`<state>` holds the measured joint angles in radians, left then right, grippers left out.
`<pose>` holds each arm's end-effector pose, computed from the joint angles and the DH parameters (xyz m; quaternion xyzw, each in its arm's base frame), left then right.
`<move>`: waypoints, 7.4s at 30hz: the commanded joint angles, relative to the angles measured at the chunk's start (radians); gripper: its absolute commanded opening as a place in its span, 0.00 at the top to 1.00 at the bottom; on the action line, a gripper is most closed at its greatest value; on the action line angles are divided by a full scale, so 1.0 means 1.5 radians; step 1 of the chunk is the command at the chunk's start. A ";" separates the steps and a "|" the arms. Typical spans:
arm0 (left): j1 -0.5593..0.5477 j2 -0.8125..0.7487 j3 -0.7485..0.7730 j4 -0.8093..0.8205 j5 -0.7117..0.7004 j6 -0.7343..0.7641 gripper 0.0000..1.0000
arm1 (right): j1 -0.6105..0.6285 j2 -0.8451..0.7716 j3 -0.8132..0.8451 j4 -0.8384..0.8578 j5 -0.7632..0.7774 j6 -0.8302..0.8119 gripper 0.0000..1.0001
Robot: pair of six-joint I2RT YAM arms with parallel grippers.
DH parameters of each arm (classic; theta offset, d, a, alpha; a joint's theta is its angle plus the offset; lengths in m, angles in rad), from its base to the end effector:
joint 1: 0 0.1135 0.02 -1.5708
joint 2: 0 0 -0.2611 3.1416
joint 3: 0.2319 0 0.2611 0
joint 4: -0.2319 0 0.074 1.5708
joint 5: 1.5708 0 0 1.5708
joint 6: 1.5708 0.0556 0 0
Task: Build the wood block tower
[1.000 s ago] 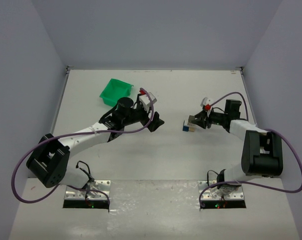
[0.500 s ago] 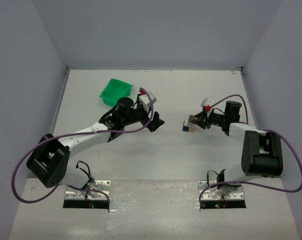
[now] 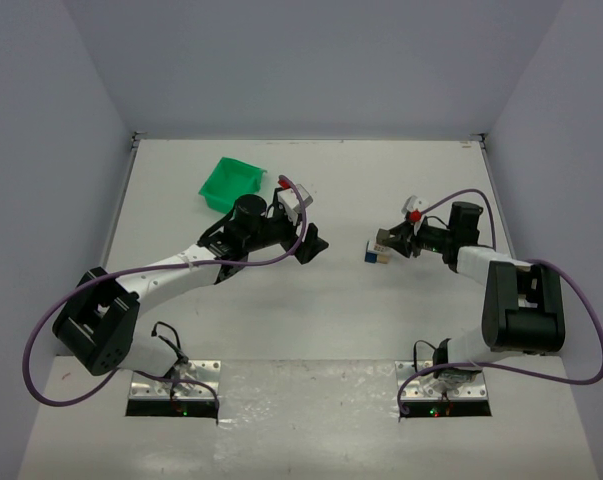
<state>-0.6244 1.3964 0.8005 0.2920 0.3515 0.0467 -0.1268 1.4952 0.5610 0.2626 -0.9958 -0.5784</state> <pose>0.2639 -0.2138 0.2399 0.3590 0.7152 -0.3011 0.5185 0.2848 0.0107 0.1403 -0.3794 0.7247 0.2718 0.5069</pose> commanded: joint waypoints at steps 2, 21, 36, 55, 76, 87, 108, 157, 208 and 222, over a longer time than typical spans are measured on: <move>0.007 0.001 0.010 0.026 0.009 -0.007 0.00 | -0.002 0.001 0.002 0.033 -0.013 0.002 0.87; 0.007 0.003 0.018 0.015 0.010 -0.007 0.00 | -0.004 0.021 0.012 0.029 -0.021 0.003 0.85; 0.007 0.003 0.021 0.010 0.012 -0.007 0.00 | -0.005 0.017 0.003 0.041 -0.014 0.007 0.78; 0.007 0.003 0.023 0.000 0.015 -0.008 0.00 | -0.005 0.000 -0.008 0.037 -0.015 -0.003 0.59; 0.007 0.002 0.021 0.000 0.015 -0.009 0.00 | -0.006 -0.009 -0.002 0.028 0.028 0.002 0.31; 0.007 0.001 0.021 0.002 0.020 -0.007 0.00 | -0.006 -0.004 0.004 0.030 0.049 0.010 0.01; 0.007 0.002 0.024 0.000 0.022 -0.007 0.00 | -0.008 0.001 0.004 0.069 0.104 0.043 0.01; 0.008 -0.032 0.100 -0.546 -0.575 -0.486 0.00 | 0.011 -0.166 0.181 0.021 0.173 0.384 0.01; 0.085 -0.135 -0.084 -0.210 -0.343 -0.341 1.00 | 0.369 -0.173 0.092 0.007 0.403 0.275 0.01; 0.089 -0.282 -0.180 -0.040 -0.098 -0.400 1.00 | 0.495 -0.151 0.056 0.127 0.249 0.190 0.01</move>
<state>-0.5022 0.9963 0.5470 0.1313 0.1031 -0.5198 0.5439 1.2381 0.6117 0.3383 -0.6175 -0.2252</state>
